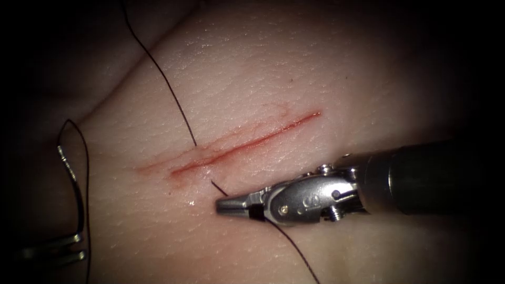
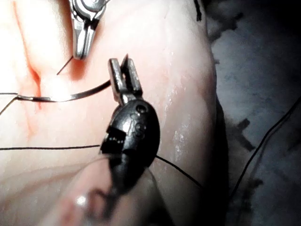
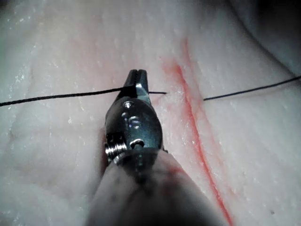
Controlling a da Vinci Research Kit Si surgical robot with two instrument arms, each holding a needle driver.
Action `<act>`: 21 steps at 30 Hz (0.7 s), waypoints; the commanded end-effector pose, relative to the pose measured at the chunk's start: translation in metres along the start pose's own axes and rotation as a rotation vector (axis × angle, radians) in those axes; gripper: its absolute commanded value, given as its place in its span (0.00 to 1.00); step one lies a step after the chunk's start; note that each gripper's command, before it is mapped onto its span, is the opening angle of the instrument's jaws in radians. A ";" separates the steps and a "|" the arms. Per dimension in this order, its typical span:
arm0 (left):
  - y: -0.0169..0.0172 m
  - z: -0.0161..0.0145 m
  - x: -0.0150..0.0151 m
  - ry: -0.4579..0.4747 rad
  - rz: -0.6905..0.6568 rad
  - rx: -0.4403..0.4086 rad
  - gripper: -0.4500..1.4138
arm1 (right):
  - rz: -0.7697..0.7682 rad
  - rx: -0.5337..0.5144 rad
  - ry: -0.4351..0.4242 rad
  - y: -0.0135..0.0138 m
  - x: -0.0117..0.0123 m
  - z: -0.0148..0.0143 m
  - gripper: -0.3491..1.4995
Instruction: Wound Closure
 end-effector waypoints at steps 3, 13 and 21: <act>0.0009 0.0005 -0.0006 0.000 -0.003 -0.003 0.00 | -0.007 0.012 0.002 -0.0031 0.0020 -0.0012 0.00; 0.0009 0.0007 -0.0005 0.000 -0.004 -0.002 0.00 | -0.040 0.040 0.006 -0.0094 0.0075 -0.0055 0.00; 0.0009 0.0008 -0.0005 0.002 -0.004 -0.004 0.00 | -0.056 0.070 0.012 -0.0124 0.0116 -0.0067 0.00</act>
